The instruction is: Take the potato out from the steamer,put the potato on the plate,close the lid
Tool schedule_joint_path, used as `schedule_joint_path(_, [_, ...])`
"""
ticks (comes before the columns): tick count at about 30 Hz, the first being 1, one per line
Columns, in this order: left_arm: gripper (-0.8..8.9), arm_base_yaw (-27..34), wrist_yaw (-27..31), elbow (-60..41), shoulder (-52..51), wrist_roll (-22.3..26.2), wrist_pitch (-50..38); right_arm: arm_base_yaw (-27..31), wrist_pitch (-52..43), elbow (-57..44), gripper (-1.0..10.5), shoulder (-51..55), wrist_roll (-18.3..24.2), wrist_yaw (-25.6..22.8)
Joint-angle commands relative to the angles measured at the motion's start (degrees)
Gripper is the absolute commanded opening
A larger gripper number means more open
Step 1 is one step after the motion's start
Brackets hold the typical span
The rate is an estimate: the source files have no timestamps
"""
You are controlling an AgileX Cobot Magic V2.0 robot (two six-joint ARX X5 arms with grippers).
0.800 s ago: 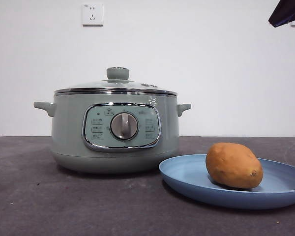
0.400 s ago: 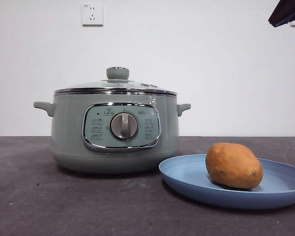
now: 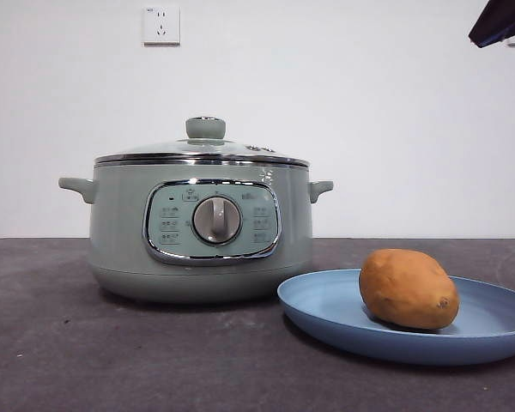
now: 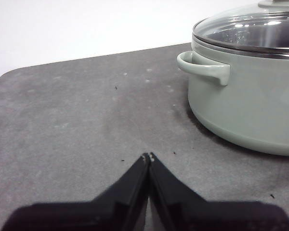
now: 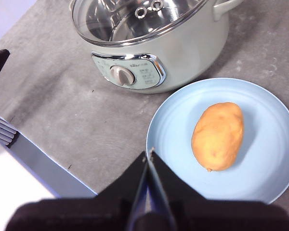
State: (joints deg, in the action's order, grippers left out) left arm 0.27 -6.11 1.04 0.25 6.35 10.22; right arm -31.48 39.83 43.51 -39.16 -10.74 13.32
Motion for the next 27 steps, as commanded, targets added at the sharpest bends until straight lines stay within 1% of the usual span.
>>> schedule_joint_path(1, [-0.03,0.17,0.09,-0.85,-0.20,-0.42,0.02,-0.02,-0.31,0.17,0.0,0.07,-0.28,-0.13])
schedule_joint_path(14, [-0.03,0.17,0.09,-0.85,-0.20,-0.39,0.00,-0.02,-0.31,0.17,0.0,0.07,-0.09,-0.13])
schedule_joint_path(17, [-0.03,0.17,0.09,-0.85,-0.20,-0.39,0.00,-0.04,-0.33,0.17,0.0,0.13,1.55,-0.20])
schedule_joint_path(18, [-0.03,0.17,0.09,-0.85,-0.20,-0.39,0.02,0.02,-0.48,0.17,0.0,0.37,3.21,-0.24])
schedule_joint_path(19, [-0.03,0.17,0.09,-0.85,-0.20,-0.39,0.02,0.70,-0.79,0.15,0.0,0.87,4.31,-1.05])
schedule_joint_path(21, [-0.03,0.17,0.07,-0.85,-0.20,-0.42,0.00,2.71,-1.97,0.09,0.0,2.25,4.85,-4.55])
schedule_joint_path(22, [-0.03,0.17,0.09,-0.85,-0.20,-0.39,0.00,4.37,-3.23,-0.11,0.0,3.06,4.85,-5.49])
schedule_joint_path(24, [-0.03,0.17,0.09,-0.85,-0.20,-0.39,0.00,8.41,-6.14,-1.07,0.0,5.27,4.74,-5.25])
schedule_joint_path(25, [-0.03,0.17,0.09,-0.85,-0.20,-0.39,0.00,10.82,-7.37,-1.79,0.0,6.71,4.59,-4.26])
schedule_joint_path(27, [-0.03,0.17,0.07,-0.85,-0.20,-0.39,0.00,15.54,-8.66,-3.41,0.0,9.55,4.59,-4.28])
